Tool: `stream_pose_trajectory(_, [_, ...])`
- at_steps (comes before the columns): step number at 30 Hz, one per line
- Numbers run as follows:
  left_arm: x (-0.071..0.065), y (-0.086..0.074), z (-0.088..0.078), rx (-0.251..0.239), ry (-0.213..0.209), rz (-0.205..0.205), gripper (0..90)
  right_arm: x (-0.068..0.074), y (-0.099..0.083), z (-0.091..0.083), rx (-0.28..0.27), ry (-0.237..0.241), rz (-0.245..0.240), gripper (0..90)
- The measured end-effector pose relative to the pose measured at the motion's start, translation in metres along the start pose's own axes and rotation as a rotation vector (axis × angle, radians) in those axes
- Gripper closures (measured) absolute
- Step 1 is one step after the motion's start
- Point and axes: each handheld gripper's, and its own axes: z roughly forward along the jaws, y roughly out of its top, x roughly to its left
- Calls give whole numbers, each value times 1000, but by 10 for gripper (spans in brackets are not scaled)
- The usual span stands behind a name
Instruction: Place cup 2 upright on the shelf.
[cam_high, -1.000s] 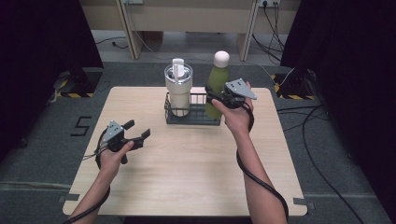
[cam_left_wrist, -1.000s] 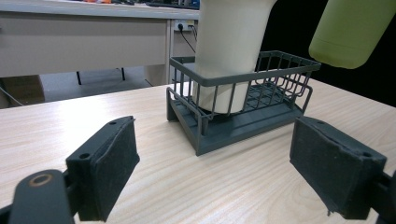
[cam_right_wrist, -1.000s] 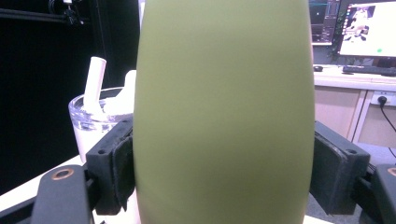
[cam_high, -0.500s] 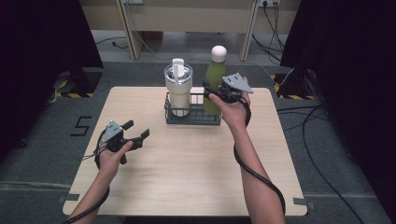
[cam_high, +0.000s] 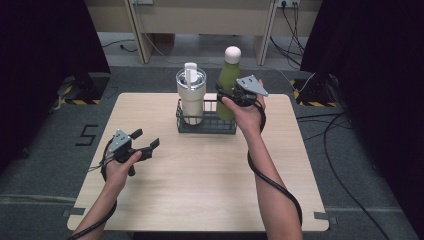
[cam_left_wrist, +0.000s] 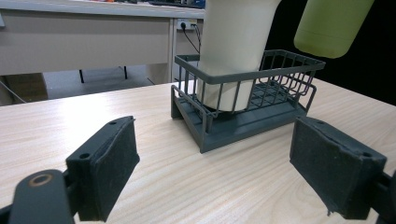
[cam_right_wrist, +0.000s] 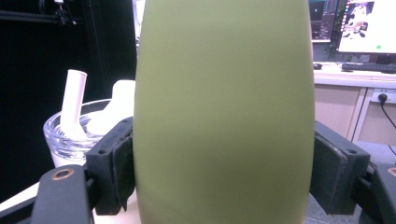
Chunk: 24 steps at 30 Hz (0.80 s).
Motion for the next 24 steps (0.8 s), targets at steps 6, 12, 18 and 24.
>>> stream_pose_trajectory(6, [0, 0, 0, 0, 1, -1, 142, 1, 1, 5, -2, -3, 2, 221])
stream_pose_trajectory(12, [0, 0, -1, -4, 2, -5, 142, -1, 6, 11, -4, -14, 6, 221])
stream_pose_trajectory(18, [0, 0, -1, -1, 1, -4, 142, -3, 8, 18, 1, -24, 13, 221])
stream_pose_trajectory(24, [1, -1, -1, -1, 2, -6, 142, -5, 6, 25, 13, -32, 18, 221])
